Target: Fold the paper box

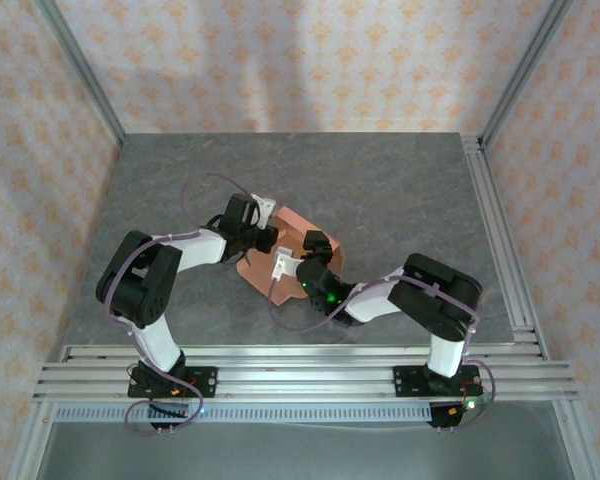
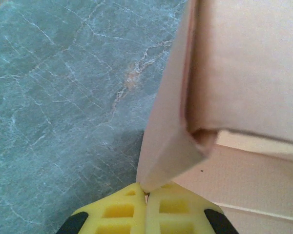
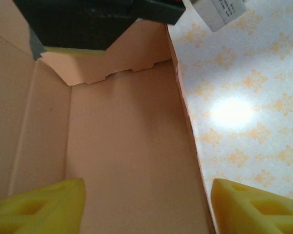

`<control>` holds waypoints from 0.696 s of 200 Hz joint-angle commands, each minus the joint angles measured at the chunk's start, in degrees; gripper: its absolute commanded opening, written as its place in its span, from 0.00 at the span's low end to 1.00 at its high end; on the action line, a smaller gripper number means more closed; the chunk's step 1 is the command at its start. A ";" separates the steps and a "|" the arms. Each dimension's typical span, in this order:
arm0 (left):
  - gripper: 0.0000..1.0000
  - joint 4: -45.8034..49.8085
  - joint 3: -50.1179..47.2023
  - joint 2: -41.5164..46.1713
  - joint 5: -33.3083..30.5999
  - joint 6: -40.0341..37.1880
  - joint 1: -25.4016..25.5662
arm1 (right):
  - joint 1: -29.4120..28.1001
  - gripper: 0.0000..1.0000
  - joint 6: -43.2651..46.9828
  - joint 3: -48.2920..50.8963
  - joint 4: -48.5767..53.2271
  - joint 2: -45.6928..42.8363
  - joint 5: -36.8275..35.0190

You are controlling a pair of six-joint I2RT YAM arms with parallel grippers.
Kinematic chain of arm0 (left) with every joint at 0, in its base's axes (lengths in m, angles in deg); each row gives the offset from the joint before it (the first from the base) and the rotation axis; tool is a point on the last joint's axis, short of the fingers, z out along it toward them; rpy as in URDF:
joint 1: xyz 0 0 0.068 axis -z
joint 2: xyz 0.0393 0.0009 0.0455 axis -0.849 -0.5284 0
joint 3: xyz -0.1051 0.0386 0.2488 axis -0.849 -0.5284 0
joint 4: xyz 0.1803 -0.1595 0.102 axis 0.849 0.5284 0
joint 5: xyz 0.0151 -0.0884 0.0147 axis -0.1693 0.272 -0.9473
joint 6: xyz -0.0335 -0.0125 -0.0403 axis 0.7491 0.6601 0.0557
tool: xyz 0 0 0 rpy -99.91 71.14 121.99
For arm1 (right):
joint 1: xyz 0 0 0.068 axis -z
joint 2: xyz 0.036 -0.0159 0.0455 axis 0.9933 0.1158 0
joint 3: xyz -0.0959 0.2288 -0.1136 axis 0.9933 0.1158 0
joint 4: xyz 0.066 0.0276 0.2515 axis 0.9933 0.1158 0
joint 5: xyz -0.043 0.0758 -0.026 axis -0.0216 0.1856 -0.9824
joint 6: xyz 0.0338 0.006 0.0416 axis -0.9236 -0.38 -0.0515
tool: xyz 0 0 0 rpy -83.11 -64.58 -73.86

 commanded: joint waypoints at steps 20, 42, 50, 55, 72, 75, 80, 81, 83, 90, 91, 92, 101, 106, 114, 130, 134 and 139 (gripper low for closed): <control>0.00 -3.30 -0.73 2.11 -2.79 -1.20 0.45 | -1.62 0.77 -13.51 -0.94 12.03 -6.78 4.29; 0.00 -3.57 -0.95 1.88 -3.70 -1.42 0.65 | -1.66 0.81 -19.07 -3.47 18.65 -10.43 7.72; 0.00 -3.44 -0.93 1.90 -4.22 -1.60 0.81 | -1.62 0.81 -21.02 -4.10 20.21 -11.80 8.86; 0.00 -3.52 -1.02 1.93 -4.47 -1.73 0.89 | -1.60 0.82 -22.29 -4.45 21.02 -12.61 9.51; 0.00 -3.82 -1.26 1.92 -5.31 -1.70 1.04 | -1.63 0.83 -26.77 -5.92 24.08 -15.11 11.40; 0.00 -3.94 -1.26 1.94 -5.32 -1.67 1.00 | -1.66 0.83 -27.82 -6.19 24.43 -15.56 11.78; 0.00 -4.07 -1.35 1.92 -5.43 -1.72 1.06 | -1.62 0.83 -29.55 -6.65 25.13 -16.35 12.57; 0.00 -4.06 -1.37 1.89 -5.48 -1.68 1.11 | -1.52 0.83 -29.87 -6.73 25.20 -16.50 12.73; 0.00 -4.12 -1.36 1.93 -5.57 -1.70 1.14 | -1.47 0.83 -30.63 -6.88 25.43 -16.90 13.11; 0.00 -4.22 -1.39 1.86 -5.94 -1.78 1.26 | -1.20 0.83 -33.24 -7.39 26.02 -17.96 14.24; 0.00 -4.22 -1.44 1.85 -5.96 -1.80 1.29 | -1.18 0.83 -33.65 -7.45 26.04 -18.14 14.44; 0.00 -4.23 -1.46 1.85 -6.10 -1.76 1.35 | -1.13 0.83 -33.98 -7.53 26.10 -18.28 14.58; 0.00 -4.15 -1.48 1.92 -6.88 -2.14 1.61 | -0.46 0.83 -37.36 -7.92 26.49 -19.69 16.00; 0.00 -4.06 -1.41 1.97 -7.36 -2.35 1.76 | -0.09 0.83 -39.11 -7.95 26.50 -20.41 16.65; 0.00 -4.14 -1.56 2.11 -8.02 -2.58 2.09 | 0.70 0.83 -41.58 -8.03 26.42 -21.50 17.18; 0.00 -4.32 -1.73 2.27 -8.55 -2.87 2.36 | 2.77 0.83 -46.34 -8.42 26.80 -23.15 16.78; 0.00 -4.37 -1.74 2.28 -8.68 -2.88 2.38 | 3.41 0.83 -47.44 -8.54 27.07 -23.51 16.64; 0.00 -4.32 -1.66 2.24 -8.79 -2.83 2.38 | 4.17 0.83 -48.80 -8.70 27.46 -23.88 16.59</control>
